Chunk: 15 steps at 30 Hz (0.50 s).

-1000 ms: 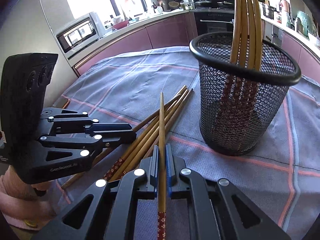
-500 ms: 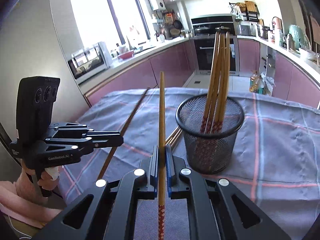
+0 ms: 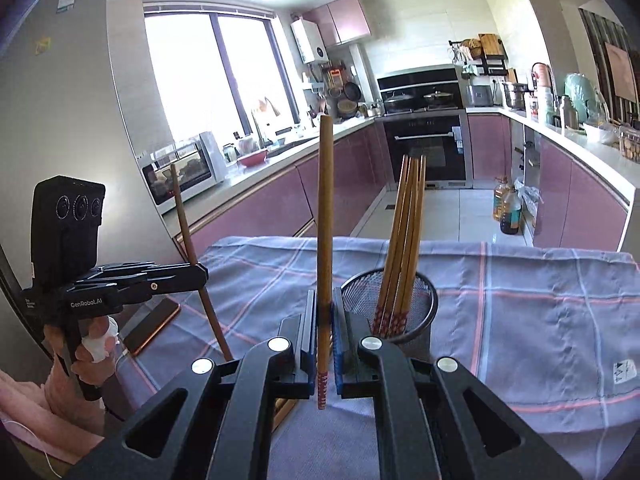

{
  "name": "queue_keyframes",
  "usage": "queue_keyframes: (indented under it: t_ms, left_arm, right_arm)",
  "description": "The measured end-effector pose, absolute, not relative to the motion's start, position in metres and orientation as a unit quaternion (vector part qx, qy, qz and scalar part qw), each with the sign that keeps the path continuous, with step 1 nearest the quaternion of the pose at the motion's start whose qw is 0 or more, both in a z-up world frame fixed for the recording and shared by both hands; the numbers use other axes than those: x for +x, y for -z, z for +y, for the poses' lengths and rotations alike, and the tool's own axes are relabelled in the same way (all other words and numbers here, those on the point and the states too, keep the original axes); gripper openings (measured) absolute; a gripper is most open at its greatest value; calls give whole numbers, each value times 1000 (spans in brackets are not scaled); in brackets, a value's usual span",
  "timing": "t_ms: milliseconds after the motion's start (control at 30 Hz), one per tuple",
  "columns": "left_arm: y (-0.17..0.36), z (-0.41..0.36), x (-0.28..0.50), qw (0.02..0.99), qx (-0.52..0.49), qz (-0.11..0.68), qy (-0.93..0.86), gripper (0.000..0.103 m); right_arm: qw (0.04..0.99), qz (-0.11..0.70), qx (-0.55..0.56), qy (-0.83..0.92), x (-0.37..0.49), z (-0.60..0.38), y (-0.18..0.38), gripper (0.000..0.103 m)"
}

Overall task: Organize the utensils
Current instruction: 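Lift the chopstick upright with the left gripper toward the mesh holder, then lower the chopstick into the black mesh holder and open the left gripper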

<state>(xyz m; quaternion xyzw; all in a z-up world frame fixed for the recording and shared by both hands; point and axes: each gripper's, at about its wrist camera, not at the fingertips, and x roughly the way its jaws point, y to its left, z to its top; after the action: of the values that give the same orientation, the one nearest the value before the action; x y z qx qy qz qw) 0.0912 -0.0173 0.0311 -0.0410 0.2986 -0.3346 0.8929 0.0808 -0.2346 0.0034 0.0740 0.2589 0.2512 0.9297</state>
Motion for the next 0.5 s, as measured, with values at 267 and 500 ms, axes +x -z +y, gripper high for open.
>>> queue_keyframes:
  t_ms: [267, 500]
  left_arm:
    - [-68, -32, 107, 903, -59, 253, 341, 7]
    - [-100, -49, 120, 911, -60, 221, 342, 7]
  right_arm:
    - [943, 221, 61, -242, 89, -245, -42, 6]
    - [954, 187, 41, -231, 96, -250, -68, 6]
